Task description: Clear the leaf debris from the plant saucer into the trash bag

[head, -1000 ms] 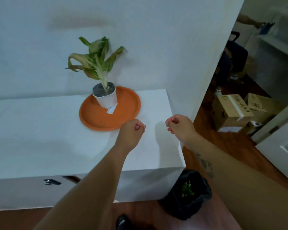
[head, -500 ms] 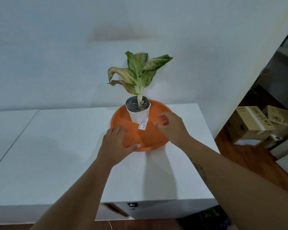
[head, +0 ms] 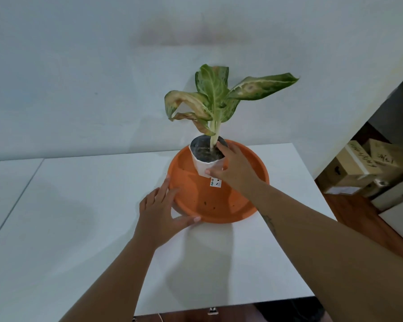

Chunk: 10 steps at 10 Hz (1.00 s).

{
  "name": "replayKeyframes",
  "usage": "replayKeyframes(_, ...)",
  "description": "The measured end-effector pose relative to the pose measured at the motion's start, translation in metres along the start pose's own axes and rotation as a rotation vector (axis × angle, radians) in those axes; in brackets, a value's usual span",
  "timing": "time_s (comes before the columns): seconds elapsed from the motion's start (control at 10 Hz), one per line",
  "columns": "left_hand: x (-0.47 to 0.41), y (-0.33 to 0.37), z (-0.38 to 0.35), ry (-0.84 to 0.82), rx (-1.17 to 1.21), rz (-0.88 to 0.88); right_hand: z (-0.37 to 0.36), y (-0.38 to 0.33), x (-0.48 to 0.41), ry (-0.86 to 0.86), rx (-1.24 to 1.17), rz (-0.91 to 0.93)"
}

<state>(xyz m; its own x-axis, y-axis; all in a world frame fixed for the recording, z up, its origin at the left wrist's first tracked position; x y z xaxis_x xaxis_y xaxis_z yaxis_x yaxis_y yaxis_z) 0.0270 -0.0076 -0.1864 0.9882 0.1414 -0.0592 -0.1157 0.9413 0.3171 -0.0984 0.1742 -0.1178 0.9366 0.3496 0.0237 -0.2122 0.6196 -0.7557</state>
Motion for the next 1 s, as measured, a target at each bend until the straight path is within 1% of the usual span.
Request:
replayKeyframes(0.2, 0.002, 0.003, 0.000, 0.034, -0.022, 0.008, -0.004, 0.012, 0.000, 0.188, 0.137, 0.045)
replayKeyframes(0.3, 0.004, 0.004, 0.000, 0.061, -0.033, 0.007, -0.003, 0.018, 0.006, 0.254, 0.291, 0.098)
replayKeyframes(0.5, 0.002, 0.003, -0.001, 0.077, -0.085, 0.005, 0.010, 0.021, 0.026, 0.324, 0.292, 0.143)
replayKeyframes(0.7, 0.000, 0.004, 0.002, 0.060, -0.062, 0.016, 0.013, 0.020, 0.036, 0.330, 0.229, 0.130)
replayKeyframes(0.9, -0.003, 0.005, -0.001, 0.015, -0.069, 0.028, 0.008, 0.028, 0.038, 0.201, 0.229, 0.171)
replayKeyframes(1.0, 0.002, 0.002, -0.004, 0.019, -0.010, 0.061, 0.016, 0.046, 0.058, 0.248, 0.365, 0.129)
Point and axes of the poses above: each hand's wrist, its own x-axis away from the middle knuckle, its own z-axis out of the back of the hand, y = z × x, the point moved 7 cm from there along -x, towards the middle knuckle, and after that the axes turned 4 degrees about -x, right-handed, at the moved point
